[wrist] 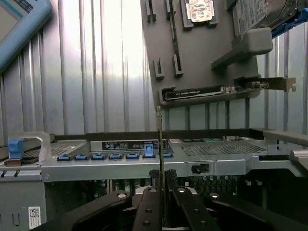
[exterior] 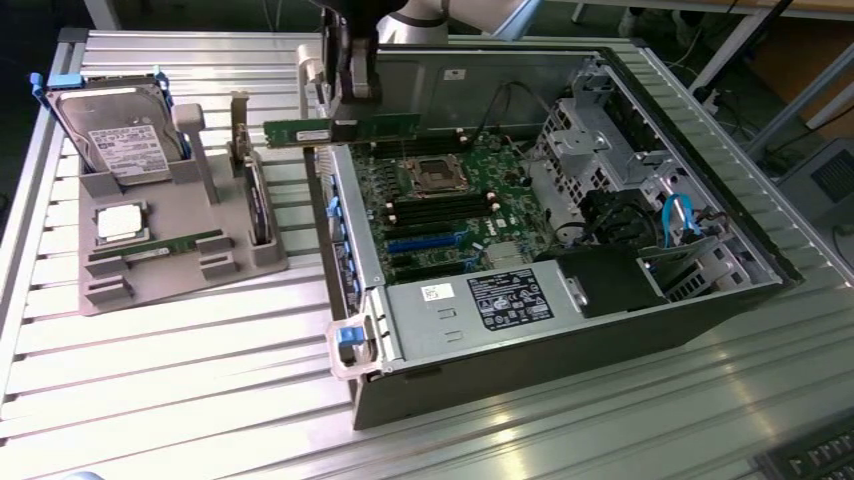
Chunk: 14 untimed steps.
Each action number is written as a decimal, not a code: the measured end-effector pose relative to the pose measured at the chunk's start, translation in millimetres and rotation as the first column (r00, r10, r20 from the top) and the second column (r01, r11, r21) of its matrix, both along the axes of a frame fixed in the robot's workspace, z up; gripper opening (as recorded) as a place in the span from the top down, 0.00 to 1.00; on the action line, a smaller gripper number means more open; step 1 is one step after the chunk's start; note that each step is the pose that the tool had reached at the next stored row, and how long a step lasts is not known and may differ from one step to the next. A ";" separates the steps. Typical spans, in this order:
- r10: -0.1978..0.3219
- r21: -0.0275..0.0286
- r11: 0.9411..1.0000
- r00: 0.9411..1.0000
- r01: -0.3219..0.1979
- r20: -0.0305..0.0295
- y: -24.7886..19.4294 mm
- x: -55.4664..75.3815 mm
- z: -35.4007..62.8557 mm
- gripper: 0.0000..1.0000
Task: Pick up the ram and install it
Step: 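Pick up the ram and move it above insertion slot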
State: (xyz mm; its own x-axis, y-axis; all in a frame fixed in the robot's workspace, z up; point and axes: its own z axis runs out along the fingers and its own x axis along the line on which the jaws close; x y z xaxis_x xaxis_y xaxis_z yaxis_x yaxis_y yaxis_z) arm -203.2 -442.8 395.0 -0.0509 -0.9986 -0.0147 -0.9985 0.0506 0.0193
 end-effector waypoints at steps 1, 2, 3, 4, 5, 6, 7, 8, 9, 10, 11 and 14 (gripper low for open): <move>-0.012 0.000 1.000 1.000 0.012 0.000 0.0 0.0 0.0 0.86; -0.026 0.000 1.000 1.000 0.026 0.000 0.0 0.0 0.0 0.86; -0.033 0.000 0.999 0.999 0.033 0.000 0.0 0.0 0.0 0.86; -0.033 0.000 0.999 0.999 0.033 0.000 0.0 0.0 0.0 0.86; -0.034 0.000 0.999 0.999 0.034 0.000 0.0 0.0 0.0 0.86; -0.033 0.000 0.999 0.999 0.033 0.000 0.0 1.4 0.0 0.86; -0.033 0.000 0.999 0.999 0.033 0.000 0.0 6.6 0.0 0.86; -0.032 0.000 0.999 0.999 0.032 0.000 0.0 9.8 0.0 0.86; -0.031 0.000 1.000 1.000 0.031 0.000 0.0 14.8 -0.1 0.86; -0.031 0.000 1.000 1.000 0.031 0.000 0.0 19.3 0.0 0.86; -0.029 0.000 1.000 1.000 0.029 0.000 0.0 24.6 0.0 0.86; -0.026 0.000 1.000 1.000 0.026 0.000 0.0 41.1 0.0 0.86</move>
